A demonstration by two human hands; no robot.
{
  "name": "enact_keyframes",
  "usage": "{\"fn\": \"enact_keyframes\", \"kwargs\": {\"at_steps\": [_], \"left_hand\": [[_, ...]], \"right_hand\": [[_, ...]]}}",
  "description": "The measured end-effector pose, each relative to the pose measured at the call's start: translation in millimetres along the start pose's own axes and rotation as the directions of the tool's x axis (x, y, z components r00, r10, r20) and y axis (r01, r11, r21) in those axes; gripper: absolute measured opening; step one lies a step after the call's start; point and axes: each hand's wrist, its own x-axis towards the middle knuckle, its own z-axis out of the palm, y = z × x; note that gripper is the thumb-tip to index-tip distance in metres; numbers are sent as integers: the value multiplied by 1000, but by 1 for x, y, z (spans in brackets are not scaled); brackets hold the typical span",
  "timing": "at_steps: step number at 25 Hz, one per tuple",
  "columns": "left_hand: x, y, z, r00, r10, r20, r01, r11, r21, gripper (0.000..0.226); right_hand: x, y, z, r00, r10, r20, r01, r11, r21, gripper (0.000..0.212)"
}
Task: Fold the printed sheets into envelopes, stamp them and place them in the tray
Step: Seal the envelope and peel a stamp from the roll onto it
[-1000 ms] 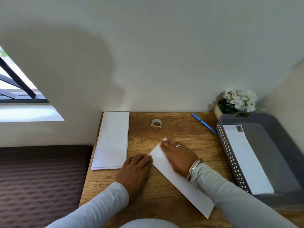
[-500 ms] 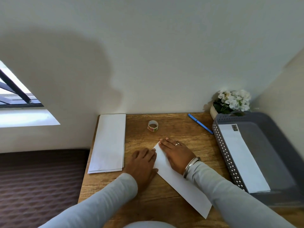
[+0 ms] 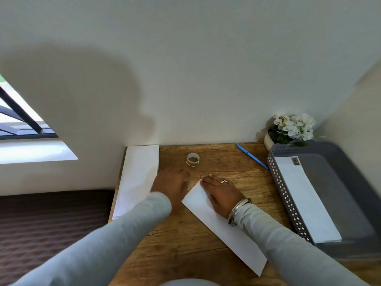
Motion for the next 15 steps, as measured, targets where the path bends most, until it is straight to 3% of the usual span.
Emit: {"fn": "enact_keyframes", "kwargs": {"at_steps": [3,10,13,15], "left_hand": [[38,-6,-6,998,-41,-53,41,999,15,39],[81,-9,1,995,-75,69,62,983,174,48],[81,-16,2,996,-41,80,25,981,192,34],[73,-22,3,997,-30,71,25,997,67,21]], "right_hand": [[1,0,2,1000,5,-1,-5,1000,11,59],[1,-1,5,1000,23,-19,-22,999,30,59],[2,0,5,1000,20,-16,-19,999,30,58],[1,0,5,1000,22,-22,-22,999,30,58]]}}
